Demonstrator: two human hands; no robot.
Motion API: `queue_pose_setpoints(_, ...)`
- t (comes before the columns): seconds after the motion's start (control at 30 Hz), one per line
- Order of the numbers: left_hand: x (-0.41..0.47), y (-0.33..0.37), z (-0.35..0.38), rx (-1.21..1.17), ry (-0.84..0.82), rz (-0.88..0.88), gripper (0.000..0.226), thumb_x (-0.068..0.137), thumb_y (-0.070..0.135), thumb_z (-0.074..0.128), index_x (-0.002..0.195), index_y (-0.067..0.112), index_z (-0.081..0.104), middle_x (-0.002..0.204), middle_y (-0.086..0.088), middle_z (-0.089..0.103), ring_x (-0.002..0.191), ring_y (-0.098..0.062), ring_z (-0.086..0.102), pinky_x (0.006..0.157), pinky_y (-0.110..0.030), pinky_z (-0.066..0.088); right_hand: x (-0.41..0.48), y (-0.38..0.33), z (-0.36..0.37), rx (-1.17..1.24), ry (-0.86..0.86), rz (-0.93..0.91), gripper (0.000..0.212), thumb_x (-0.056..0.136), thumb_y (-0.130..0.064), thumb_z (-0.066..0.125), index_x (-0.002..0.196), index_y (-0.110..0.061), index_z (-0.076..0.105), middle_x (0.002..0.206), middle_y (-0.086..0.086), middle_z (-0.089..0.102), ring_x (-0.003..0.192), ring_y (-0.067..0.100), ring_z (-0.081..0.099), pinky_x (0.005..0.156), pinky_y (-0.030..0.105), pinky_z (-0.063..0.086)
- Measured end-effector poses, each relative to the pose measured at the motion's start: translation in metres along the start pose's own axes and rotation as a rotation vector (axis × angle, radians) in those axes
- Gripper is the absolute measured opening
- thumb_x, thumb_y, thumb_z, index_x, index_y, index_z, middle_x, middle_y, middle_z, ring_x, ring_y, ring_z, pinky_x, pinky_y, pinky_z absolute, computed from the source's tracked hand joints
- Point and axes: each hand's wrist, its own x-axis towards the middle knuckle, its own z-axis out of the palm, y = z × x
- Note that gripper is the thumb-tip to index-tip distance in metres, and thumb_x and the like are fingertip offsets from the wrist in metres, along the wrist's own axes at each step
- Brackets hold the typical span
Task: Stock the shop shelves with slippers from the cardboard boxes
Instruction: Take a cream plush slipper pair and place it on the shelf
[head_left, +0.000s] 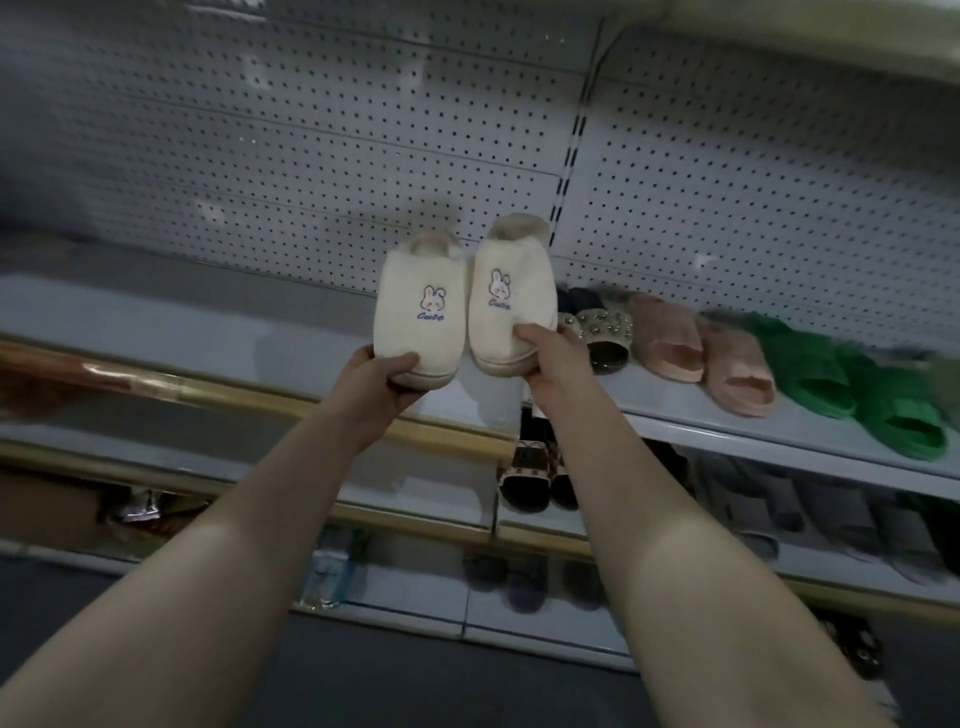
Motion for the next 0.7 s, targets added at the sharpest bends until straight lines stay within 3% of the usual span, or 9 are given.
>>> queue_pose_setpoints(0.07,0.012,0.010,-0.021,-0.018,0.034,0.000,0.042,0.093,-0.001,0.055,0.133,-0.002,0.047,0.126,-0.020,0.060,0.110,-0.032,0.062,0.070,-0.033,0.060,0.007,0.019,0.030,0.023,0.007,0.038,0.048,0.086,0.004,0.066,0.129,-0.006,0.049,0.121,0.016,0.063,0.106,0.032,0.063,0.089,0.045,0.054)
queue_pose_setpoints(0.2,0.040,0.014,-0.057,0.004,0.097,-0.052,0.037,0.093,0.001,0.056,0.130,-0.002,0.048,0.125,-0.020,0.059,0.107,-0.033,0.062,0.068,-0.033,0.059,0.032,0.060,0.056,0.002,0.003,0.140,0.029,0.086,-0.005,0.070,0.110,-0.015,0.059,0.119,0.013,0.067,0.097,0.025,0.066,0.084,0.041,0.057)
queue_pose_setpoints(0.33,0.076,0.005,-0.076,0.055,0.142,-0.120,0.036,0.093,0.001,0.056,0.128,-0.002,0.048,0.129,-0.022,0.055,0.102,-0.031,0.061,0.062,-0.031,0.059,0.065,0.089,0.057,0.056,-0.025,0.226,0.033,0.092,-0.012,0.066,0.123,-0.010,0.055,0.123,0.012,0.064,0.096,0.023,0.065,0.085,0.039,0.056)
queue_pose_setpoints(0.43,0.107,-0.007,-0.079,0.068,0.129,-0.170,0.039,0.093,-0.001,0.054,0.131,-0.007,0.046,0.140,-0.032,0.045,0.082,-0.023,0.062,0.077,-0.037,0.058,0.087,0.102,0.048,-0.101,0.035,0.295,0.037,0.095,-0.027,0.064,0.128,-0.016,0.055,0.121,0.007,0.063,0.096,0.019,0.060,0.076,0.031,0.051)
queue_pose_setpoints(0.5,0.125,-0.014,-0.077,0.069,0.120,-0.203,0.040,0.093,-0.003,0.053,0.132,-0.007,0.046,0.131,-0.029,0.053,0.070,-0.018,0.062,0.079,-0.038,0.058,0.100,0.107,0.038,-0.193,0.065,0.344,0.035,0.095,-0.033,0.062,0.128,-0.024,0.052,0.120,0.006,0.059,0.090,0.018,0.056,0.066,0.030,0.044)
queue_pose_setpoints(0.6,0.149,-0.023,-0.069,0.061,0.123,-0.235,0.039,0.093,-0.004,0.053,0.131,-0.007,0.046,0.126,-0.024,0.057,0.094,-0.028,0.065,0.063,-0.032,0.059,0.120,0.110,0.027,-0.175,0.048,0.346,0.044,0.092,-0.028,0.068,0.131,-0.023,0.048,0.121,0.009,0.059,0.087,0.022,0.058,0.062,0.031,0.048)
queue_pose_setpoints(0.7,0.168,-0.032,-0.064,0.087,0.152,-0.266,0.039,0.093,-0.004,0.054,0.130,-0.006,0.046,0.127,-0.023,0.056,0.103,-0.031,0.061,0.062,-0.033,0.058,0.136,0.121,0.021,-0.237,0.008,0.243,0.059,0.080,-0.005,0.077,0.130,-0.014,0.046,0.124,0.011,0.061,0.105,0.030,0.062,0.072,0.034,0.055)
